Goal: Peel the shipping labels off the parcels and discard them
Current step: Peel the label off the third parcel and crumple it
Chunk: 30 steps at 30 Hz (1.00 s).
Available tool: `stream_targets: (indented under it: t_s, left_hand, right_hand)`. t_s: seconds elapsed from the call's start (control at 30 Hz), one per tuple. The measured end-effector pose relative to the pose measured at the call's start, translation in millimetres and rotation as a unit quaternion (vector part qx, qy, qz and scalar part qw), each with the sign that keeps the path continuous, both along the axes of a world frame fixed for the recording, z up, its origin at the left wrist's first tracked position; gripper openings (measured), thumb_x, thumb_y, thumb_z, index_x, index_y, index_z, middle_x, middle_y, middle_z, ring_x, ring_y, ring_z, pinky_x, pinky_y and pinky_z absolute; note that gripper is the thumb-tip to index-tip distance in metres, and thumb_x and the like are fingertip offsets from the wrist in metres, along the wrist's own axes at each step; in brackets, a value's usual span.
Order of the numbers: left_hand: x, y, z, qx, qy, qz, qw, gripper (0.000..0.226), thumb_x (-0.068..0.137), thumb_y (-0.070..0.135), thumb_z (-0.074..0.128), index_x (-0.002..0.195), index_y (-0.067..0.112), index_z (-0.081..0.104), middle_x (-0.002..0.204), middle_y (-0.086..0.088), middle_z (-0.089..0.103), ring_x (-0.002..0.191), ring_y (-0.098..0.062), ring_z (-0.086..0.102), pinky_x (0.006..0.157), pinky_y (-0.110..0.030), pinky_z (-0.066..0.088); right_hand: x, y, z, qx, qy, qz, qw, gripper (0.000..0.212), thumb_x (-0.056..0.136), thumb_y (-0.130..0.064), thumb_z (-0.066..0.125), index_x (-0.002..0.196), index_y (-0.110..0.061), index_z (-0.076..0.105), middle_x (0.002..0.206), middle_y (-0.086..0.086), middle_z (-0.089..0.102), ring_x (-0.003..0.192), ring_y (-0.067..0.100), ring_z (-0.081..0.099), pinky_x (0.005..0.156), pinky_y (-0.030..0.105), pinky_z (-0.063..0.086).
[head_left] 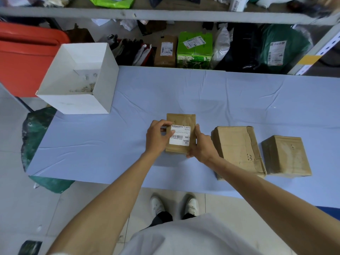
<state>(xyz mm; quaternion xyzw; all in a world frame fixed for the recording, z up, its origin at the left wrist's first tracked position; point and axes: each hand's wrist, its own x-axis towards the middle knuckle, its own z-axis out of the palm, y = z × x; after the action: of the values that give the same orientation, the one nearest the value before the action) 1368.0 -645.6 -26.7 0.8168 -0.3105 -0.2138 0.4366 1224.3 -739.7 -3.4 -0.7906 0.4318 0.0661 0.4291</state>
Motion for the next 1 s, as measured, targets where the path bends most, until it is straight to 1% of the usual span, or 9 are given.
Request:
stream_targets:
  t_s: [0.17,0.23,0.3,0.37,0.43,0.63,0.8,0.9,1.0]
  left_hand:
    - [-3,-6,-4,-0.008,-0.012,0.055,0.998,0.011,0.079,0.024,0.076,0.088,0.025,0.07,0.099,0.005,0.06,0.082,-0.006,0.063,0.069,-0.001,0.04]
    - [-4,-9,-4,-0.01,-0.021,0.071,0.997,0.007,0.08,0.024,0.075,0.085,0.024,0.07,0.097,0.005,0.061,0.079,-0.005,0.062,0.067,0.001,0.039]
    - [-4,-12,-4,-0.009,-0.035,0.075,0.997,0.004,0.081,0.024,0.074,0.083,0.022,0.071,0.095,0.004,0.061,0.079,-0.008,0.063,0.069,-0.006,0.043]
    - [-4,-14,-5,-0.002,-0.056,0.072,0.996,0.005,0.083,0.024,0.072,0.08,0.02,0.07,0.093,0.002,0.061,0.078,-0.011,0.064,0.072,-0.021,0.049]
    - [-4,-15,-6,0.009,-0.078,0.064,0.995,0.008,0.085,0.024,0.069,0.08,0.018,0.069,0.092,0.002,0.059,0.078,-0.013,0.064,0.072,-0.029,0.05]
    - [-4,-18,-7,0.075,-0.14,0.036,0.987,0.016,0.093,0.025,0.059,0.089,0.011,0.066,0.103,-0.004,0.055,0.08,-0.023,0.063,0.068,-0.029,0.041]
    - [-6,-20,-5,0.119,-0.161,0.039,0.979,0.02,0.096,0.026,0.053,0.09,0.01,0.064,0.108,-0.007,0.051,0.081,-0.03,0.061,0.069,-0.031,0.036]
    - [-8,-17,-7,0.105,-0.151,0.04,0.982,0.021,0.096,0.026,0.053,0.09,0.008,0.061,0.107,-0.008,0.051,0.081,-0.029,0.06,0.068,-0.033,0.04]
    - [-11,-11,-11,0.055,-0.136,0.051,0.988,0.013,0.096,0.021,0.053,0.092,0.009,0.055,0.105,-0.007,0.053,0.084,-0.027,0.061,0.07,-0.039,0.048]
  right_hand:
    - [-1,1,-5,-0.02,-0.004,0.013,1.0,0.118,0.072,0.002,0.077,0.153,-0.013,-0.007,0.128,0.011,0.057,0.112,0.028,0.057,0.092,0.039,0.051]
    - [-1,1,-5,-0.028,-0.004,0.021,0.999,0.118,0.072,0.001,0.077,0.153,-0.012,-0.008,0.126,0.012,0.057,0.11,0.028,0.057,0.091,0.037,0.051]
    - [-2,0,-6,-0.033,-0.003,0.027,0.999,0.119,0.072,-0.001,0.079,0.153,-0.012,-0.007,0.123,0.013,0.058,0.108,0.028,0.057,0.089,0.036,0.051]
    - [-2,-1,-7,-0.037,-0.002,0.031,0.999,0.119,0.071,-0.001,0.079,0.153,-0.012,-0.007,0.121,0.013,0.058,0.108,0.028,0.057,0.089,0.036,0.051]
    - [-3,0,-8,-0.041,-0.001,0.034,0.999,0.119,0.071,-0.001,0.079,0.153,-0.012,-0.006,0.12,0.013,0.059,0.107,0.028,0.057,0.088,0.036,0.051]
    - [-3,-2,-9,-0.035,-0.011,0.033,0.999,0.118,0.072,-0.001,0.078,0.153,-0.012,-0.008,0.117,0.014,0.06,0.105,0.03,0.059,0.09,0.041,0.051]
    - [-3,-2,-10,-0.038,-0.011,0.037,0.999,0.119,0.072,-0.002,0.078,0.153,-0.012,-0.009,0.117,0.012,0.06,0.106,0.028,0.058,0.09,0.038,0.051]
    - [-2,-2,-10,-0.038,-0.009,0.037,0.999,0.119,0.072,-0.003,0.079,0.153,-0.012,-0.009,0.12,0.011,0.059,0.108,0.028,0.058,0.09,0.037,0.051]
    - [-2,-3,-9,-0.041,-0.008,0.04,0.998,0.12,0.071,-0.003,0.08,0.153,-0.012,-0.008,0.121,0.012,0.059,0.109,0.028,0.057,0.089,0.035,0.05]
